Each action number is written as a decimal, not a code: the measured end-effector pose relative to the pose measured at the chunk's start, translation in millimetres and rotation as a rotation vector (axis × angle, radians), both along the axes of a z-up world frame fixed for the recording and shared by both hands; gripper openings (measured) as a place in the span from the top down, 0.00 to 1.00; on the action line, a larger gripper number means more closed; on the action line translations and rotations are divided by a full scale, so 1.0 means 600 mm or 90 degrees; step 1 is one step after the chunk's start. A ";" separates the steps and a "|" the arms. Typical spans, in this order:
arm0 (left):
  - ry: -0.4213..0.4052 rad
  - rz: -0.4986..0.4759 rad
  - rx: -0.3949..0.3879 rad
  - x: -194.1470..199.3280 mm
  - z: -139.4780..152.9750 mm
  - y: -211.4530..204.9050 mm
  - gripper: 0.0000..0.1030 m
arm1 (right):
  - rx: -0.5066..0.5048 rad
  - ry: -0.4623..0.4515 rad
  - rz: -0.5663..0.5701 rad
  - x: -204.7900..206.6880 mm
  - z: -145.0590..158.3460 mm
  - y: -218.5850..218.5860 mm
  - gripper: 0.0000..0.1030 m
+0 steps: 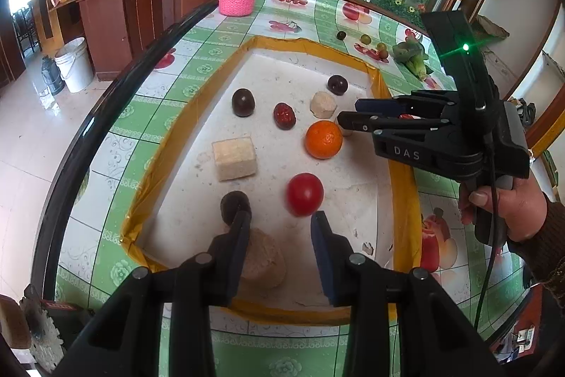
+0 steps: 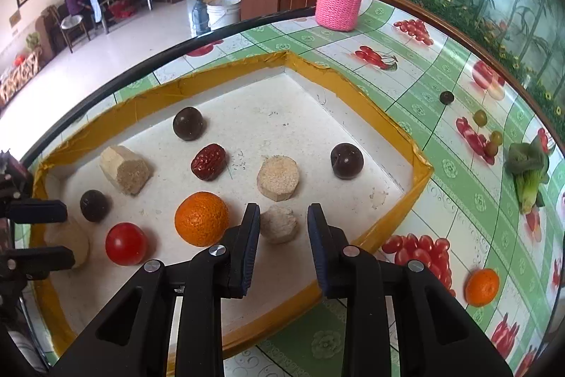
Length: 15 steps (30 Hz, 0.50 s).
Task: Organize fruits
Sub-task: 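Carry both beige slices into the tray and open both grippers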
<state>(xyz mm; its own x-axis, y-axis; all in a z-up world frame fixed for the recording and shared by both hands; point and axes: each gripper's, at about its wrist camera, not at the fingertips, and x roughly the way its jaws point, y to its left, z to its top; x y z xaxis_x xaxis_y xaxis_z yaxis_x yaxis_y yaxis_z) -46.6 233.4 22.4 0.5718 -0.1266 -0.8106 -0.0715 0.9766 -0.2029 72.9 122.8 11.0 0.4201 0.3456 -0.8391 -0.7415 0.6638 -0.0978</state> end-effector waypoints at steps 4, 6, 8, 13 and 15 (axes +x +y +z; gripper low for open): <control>0.004 0.013 -0.008 0.002 0.000 0.007 0.56 | -0.005 -0.003 -0.001 -0.002 0.000 0.001 0.72; 0.006 0.018 -0.012 0.002 0.000 0.010 0.53 | -0.003 -0.004 -0.009 -0.004 0.003 -0.002 0.72; 0.006 0.027 -0.007 0.000 0.001 0.012 0.46 | 0.007 -0.001 -0.020 -0.007 0.011 -0.007 0.70; 0.001 0.042 0.002 -0.008 0.009 0.013 0.38 | 0.067 0.003 -0.046 -0.026 0.049 -0.036 0.62; -0.003 0.048 0.008 -0.009 0.014 0.010 0.33 | 0.094 0.011 -0.064 -0.033 0.061 -0.056 0.60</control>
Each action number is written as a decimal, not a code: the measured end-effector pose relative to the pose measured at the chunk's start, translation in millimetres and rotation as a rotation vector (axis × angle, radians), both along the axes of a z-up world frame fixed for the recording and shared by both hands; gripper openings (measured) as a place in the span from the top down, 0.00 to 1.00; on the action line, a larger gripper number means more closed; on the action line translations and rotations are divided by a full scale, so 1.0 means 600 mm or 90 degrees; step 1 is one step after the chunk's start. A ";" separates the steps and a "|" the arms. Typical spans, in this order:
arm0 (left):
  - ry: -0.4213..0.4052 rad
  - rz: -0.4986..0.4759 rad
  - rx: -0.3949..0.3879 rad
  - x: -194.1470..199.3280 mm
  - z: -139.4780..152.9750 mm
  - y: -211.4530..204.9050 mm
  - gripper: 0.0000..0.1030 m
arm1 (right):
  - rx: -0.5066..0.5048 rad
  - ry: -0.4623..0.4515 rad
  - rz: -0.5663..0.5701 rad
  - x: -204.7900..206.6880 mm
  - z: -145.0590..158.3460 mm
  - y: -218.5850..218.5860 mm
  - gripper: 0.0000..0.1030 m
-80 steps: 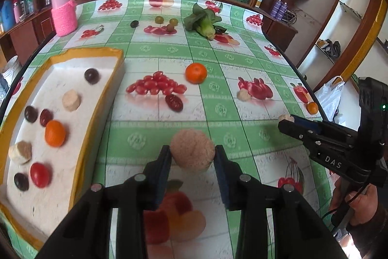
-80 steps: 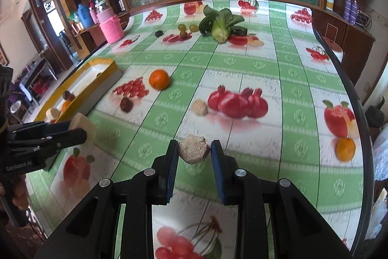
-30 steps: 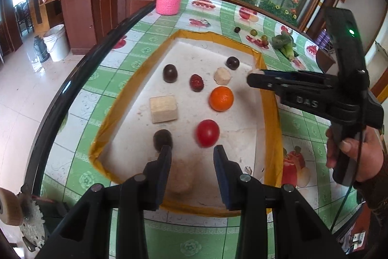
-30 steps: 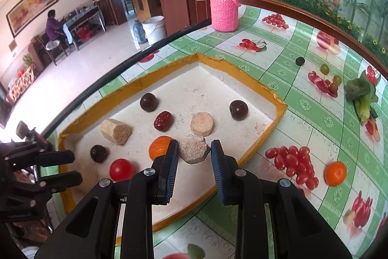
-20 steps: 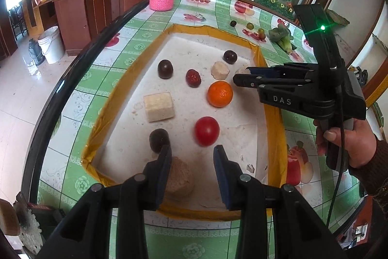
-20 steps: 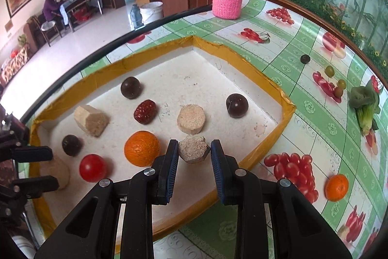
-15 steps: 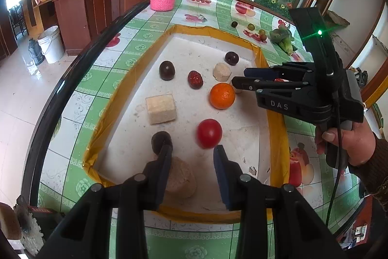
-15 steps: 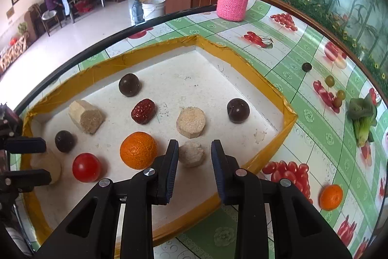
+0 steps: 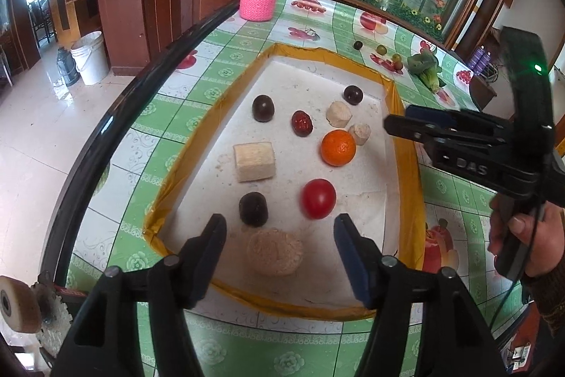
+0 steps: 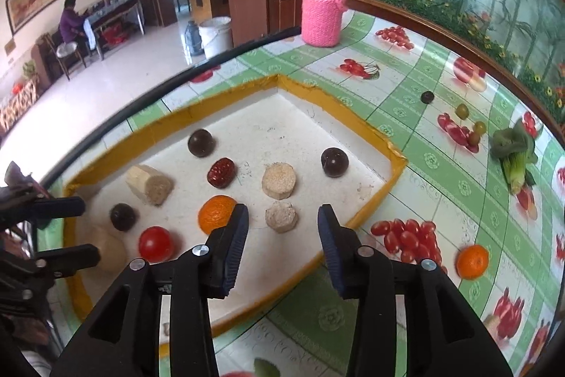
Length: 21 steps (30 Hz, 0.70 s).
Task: Organize fruits
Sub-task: 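Carry both beige slices into the tray and open both grippers, then grasp a small beige cube with the right gripper while the left grasps the orange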
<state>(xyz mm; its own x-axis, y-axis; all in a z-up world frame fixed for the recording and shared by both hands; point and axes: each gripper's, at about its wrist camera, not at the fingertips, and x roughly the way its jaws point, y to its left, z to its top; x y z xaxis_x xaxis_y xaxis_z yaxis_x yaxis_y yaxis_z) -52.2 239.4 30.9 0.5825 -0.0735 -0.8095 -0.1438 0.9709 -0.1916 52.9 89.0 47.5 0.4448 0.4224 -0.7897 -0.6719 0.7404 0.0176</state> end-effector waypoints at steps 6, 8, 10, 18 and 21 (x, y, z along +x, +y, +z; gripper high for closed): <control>-0.011 -0.002 0.007 0.002 0.018 -0.025 0.23 | 0.048 0.029 -0.072 -0.015 0.007 -0.080 0.45; -0.009 -0.010 0.006 0.006 0.022 -0.041 0.21 | 0.050 0.035 -0.100 -0.020 0.004 -0.116 0.43; -0.009 -0.024 0.001 0.011 0.024 -0.060 0.21 | 0.052 0.040 -0.129 -0.028 -0.002 -0.159 0.43; -0.012 -0.112 0.021 0.033 0.041 -0.166 0.21 | 0.054 0.059 -0.259 -0.029 -0.028 -0.336 0.42; -0.010 -0.145 0.036 0.042 0.045 -0.210 0.20 | 0.068 0.069 -0.291 -0.010 -0.040 -0.379 0.42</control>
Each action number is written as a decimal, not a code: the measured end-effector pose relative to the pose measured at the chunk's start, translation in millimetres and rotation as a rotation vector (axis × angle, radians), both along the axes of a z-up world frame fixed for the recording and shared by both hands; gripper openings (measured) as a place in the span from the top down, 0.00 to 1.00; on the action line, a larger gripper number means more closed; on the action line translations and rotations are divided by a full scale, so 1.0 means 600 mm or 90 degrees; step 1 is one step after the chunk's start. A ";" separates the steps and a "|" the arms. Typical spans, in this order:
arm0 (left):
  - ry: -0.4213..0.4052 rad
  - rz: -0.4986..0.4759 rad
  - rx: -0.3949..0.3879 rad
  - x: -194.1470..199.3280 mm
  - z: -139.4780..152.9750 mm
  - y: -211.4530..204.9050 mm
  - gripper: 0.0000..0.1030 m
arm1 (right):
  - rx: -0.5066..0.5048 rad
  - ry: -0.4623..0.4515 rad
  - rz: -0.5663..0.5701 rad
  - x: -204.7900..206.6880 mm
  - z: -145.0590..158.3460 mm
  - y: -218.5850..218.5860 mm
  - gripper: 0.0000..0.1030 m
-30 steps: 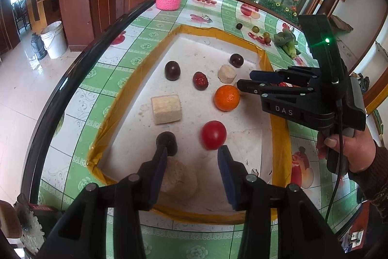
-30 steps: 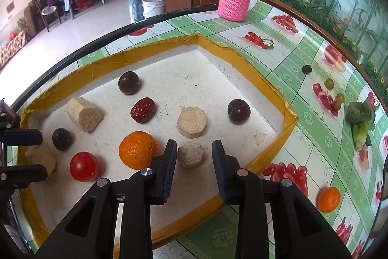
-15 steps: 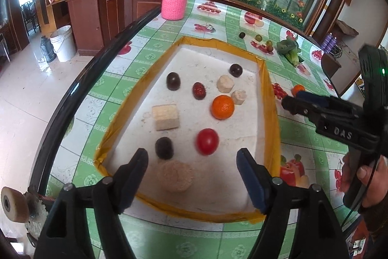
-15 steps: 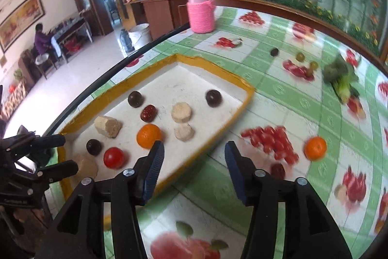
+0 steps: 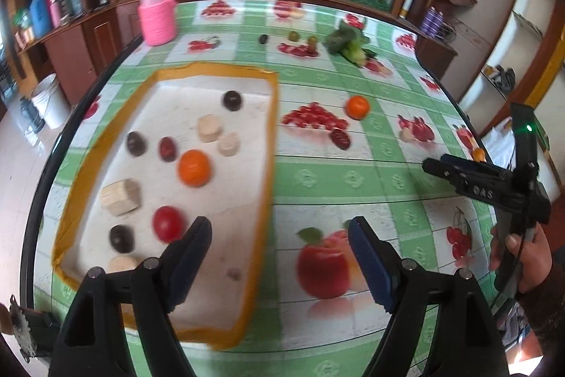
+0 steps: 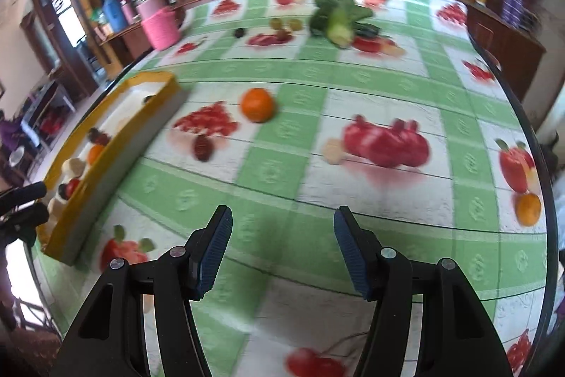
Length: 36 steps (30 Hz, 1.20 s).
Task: Organize fruits
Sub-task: 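Grasp a small beige cube with the right gripper while the left grasps the orange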
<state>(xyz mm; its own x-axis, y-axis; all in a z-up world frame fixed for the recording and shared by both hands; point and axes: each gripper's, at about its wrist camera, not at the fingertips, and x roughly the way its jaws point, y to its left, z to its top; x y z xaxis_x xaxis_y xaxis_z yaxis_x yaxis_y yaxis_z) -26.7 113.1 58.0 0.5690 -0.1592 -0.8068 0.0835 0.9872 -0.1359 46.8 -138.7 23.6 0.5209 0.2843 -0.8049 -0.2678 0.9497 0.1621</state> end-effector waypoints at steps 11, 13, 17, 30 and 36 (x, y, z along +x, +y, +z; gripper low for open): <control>0.009 -0.070 0.081 0.044 0.001 -0.115 0.17 | 0.015 0.008 0.024 0.095 -0.037 -0.015 0.44; 0.009 -0.074 0.093 0.057 0.001 -0.126 0.17 | -0.011 -0.009 0.045 0.099 -0.039 -0.005 0.55; 0.006 -0.075 0.114 0.095 -0.001 -0.150 0.17 | -0.013 -0.014 0.066 0.112 -0.041 -0.004 0.80; 0.037 -0.054 0.090 0.268 -0.053 -0.241 0.22 | 0.019 -0.034 0.074 0.065 -0.012 -0.056 0.79; 0.031 -0.029 0.127 0.303 -0.087 -0.248 0.64 | 0.032 -0.035 0.062 0.058 -0.009 -0.069 0.79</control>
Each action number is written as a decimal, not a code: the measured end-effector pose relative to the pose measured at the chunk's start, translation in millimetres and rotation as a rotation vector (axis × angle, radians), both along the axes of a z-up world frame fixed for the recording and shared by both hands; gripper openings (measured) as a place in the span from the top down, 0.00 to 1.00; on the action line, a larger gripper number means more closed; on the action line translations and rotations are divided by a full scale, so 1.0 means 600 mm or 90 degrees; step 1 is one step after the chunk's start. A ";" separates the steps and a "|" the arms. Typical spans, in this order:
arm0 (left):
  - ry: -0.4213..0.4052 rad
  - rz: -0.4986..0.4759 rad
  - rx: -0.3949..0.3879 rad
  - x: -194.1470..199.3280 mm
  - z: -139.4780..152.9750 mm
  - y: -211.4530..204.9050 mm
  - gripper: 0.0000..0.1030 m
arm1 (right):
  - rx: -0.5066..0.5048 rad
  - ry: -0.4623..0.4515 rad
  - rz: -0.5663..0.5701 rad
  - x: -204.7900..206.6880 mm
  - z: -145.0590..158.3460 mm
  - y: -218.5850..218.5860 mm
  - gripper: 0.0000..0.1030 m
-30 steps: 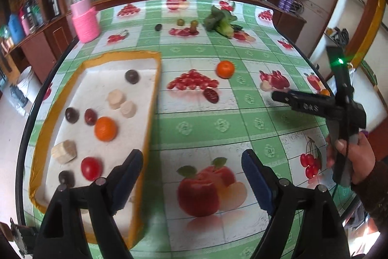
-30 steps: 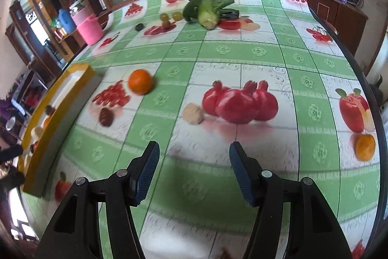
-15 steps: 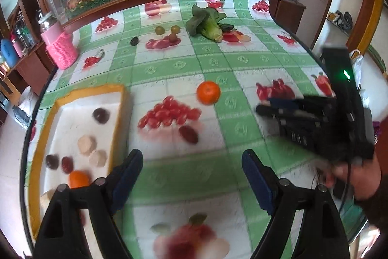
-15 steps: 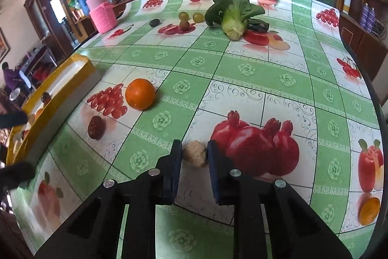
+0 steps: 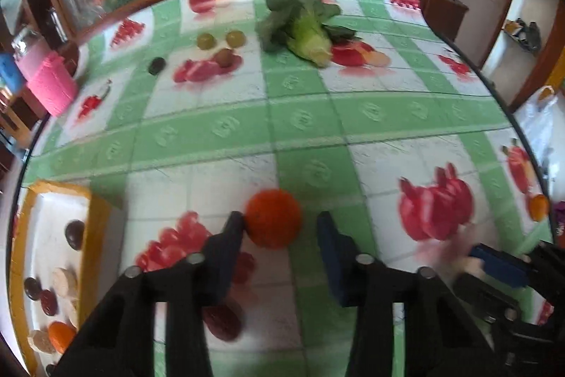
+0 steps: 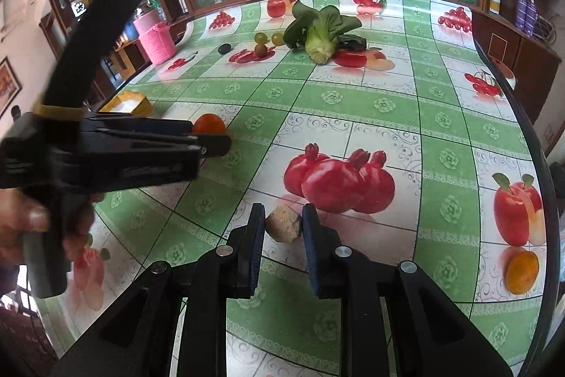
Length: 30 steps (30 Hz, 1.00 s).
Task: Organize fruits
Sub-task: 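Grasp a small beige cube with the right gripper while the left grasps the orange, then carry the orange and beige cube into the tray and release both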
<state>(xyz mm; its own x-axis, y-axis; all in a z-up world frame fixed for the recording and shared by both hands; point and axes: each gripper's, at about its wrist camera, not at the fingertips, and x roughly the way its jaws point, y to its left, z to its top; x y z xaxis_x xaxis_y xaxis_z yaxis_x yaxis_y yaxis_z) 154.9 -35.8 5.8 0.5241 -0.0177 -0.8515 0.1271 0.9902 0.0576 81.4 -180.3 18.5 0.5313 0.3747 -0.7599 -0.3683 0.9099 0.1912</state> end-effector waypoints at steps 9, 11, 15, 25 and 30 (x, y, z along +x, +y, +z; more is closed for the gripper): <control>-0.005 -0.013 -0.104 -0.051 0.031 0.042 0.65 | -0.001 -0.010 -0.013 -0.019 0.014 -0.003 0.79; -0.008 -0.022 -0.120 -0.072 0.039 0.045 0.65 | -0.005 -0.015 -0.014 -0.026 0.020 -0.003 0.79; -0.012 -0.034 -0.157 -0.119 0.057 0.054 0.65 | -0.016 -0.027 -0.017 -0.045 0.036 -0.002 0.79; -0.045 -0.007 -0.179 -0.193 0.093 0.115 0.65 | -0.030 -0.018 -0.016 -0.075 0.038 0.029 0.79; -0.060 0.022 -0.191 -0.211 0.105 0.170 0.65 | -0.030 -0.021 0.017 -0.077 0.045 0.088 0.79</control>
